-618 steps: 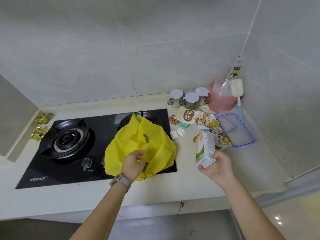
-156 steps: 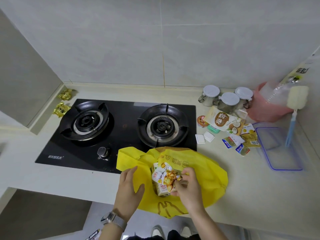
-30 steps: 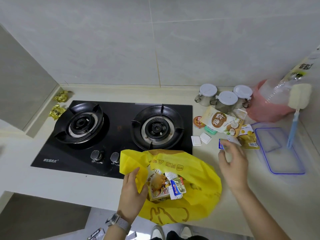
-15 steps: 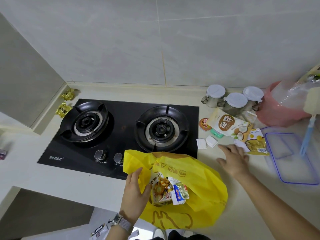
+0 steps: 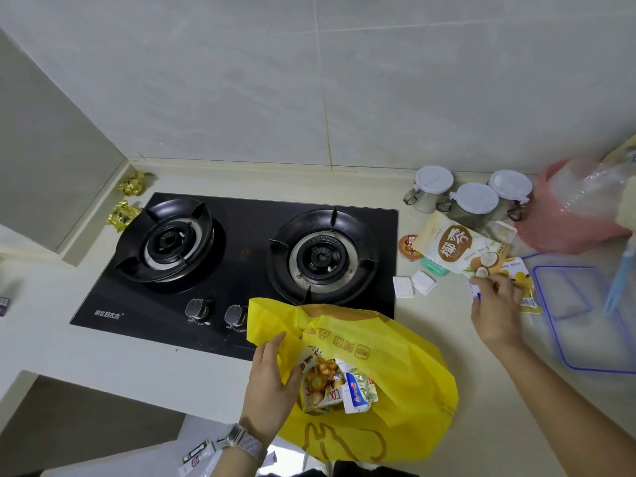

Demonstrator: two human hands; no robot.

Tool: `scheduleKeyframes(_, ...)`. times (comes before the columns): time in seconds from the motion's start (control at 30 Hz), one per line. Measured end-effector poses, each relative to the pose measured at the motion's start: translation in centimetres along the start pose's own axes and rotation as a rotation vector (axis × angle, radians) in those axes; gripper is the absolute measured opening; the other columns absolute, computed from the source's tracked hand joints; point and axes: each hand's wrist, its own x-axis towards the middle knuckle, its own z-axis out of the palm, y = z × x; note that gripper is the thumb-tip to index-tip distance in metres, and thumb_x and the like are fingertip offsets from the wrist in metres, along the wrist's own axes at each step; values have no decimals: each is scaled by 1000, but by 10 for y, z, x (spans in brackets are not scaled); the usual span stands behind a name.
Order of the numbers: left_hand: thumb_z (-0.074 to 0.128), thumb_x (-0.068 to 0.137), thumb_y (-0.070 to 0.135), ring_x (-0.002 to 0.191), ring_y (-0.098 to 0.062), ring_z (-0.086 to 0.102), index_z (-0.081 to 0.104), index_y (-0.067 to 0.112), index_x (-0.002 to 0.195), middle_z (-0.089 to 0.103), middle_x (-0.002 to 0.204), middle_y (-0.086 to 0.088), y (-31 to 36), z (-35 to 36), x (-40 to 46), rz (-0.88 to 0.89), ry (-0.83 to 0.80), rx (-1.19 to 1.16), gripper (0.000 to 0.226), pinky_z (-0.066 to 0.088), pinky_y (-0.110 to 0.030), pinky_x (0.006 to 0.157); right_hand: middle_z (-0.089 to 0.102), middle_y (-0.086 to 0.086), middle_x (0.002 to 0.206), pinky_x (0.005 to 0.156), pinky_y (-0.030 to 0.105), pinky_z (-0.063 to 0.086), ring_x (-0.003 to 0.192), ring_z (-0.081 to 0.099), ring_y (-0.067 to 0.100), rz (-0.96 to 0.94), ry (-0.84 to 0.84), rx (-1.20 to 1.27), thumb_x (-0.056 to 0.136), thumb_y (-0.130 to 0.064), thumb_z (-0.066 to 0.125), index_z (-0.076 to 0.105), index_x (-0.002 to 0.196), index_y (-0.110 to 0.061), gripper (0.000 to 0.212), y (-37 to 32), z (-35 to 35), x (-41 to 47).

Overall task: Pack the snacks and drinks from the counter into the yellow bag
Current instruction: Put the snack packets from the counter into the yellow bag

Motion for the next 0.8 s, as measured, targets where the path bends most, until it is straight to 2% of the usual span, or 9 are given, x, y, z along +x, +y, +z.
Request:
scheduleKeyframes(0.23,63,85,17,125,-20,43,35,16,137,40,138,-5,0,-2,6,-5,-11,6,59,34,-17,92,36,19,124,83,50,48,104,45,41,11,-71,57,75,-3,73,65,105,-10,32,-3,12,-7)
scheduleKeyframes(0.4,63,85,17,124,-19,43,35,16,137,41,137,-4,1,-2,10,1,-21,10,59,35,-18,93,36,16,117,85,47,48,102,44,37,13,-79,51,79,2,66,65,103,-8,26,-9,12,-9)
scheduleKeyframes(0.53,62,85,18,125,-19,43,35,16,138,40,138,-4,1,-2,12,-2,-30,9,60,35,-18,93,38,18,118,90,47,46,105,42,37,16,-86,108,80,8,60,64,106,-6,30,-12,12,-14)
scheduleKeyframes(0.67,63,84,16,122,-20,45,36,15,137,42,137,-5,1,-2,14,5,-35,10,60,34,-16,90,38,21,114,90,50,48,102,46,40,-12,-27,194,77,12,60,62,109,-2,35,-15,13,-23)
scheduleKeyframes(0.8,64,84,15,122,-19,45,36,15,137,42,136,-6,1,-3,15,13,-43,6,60,33,-15,90,33,23,122,90,40,47,103,47,34,37,50,375,77,14,59,59,114,1,40,-29,5,-28)
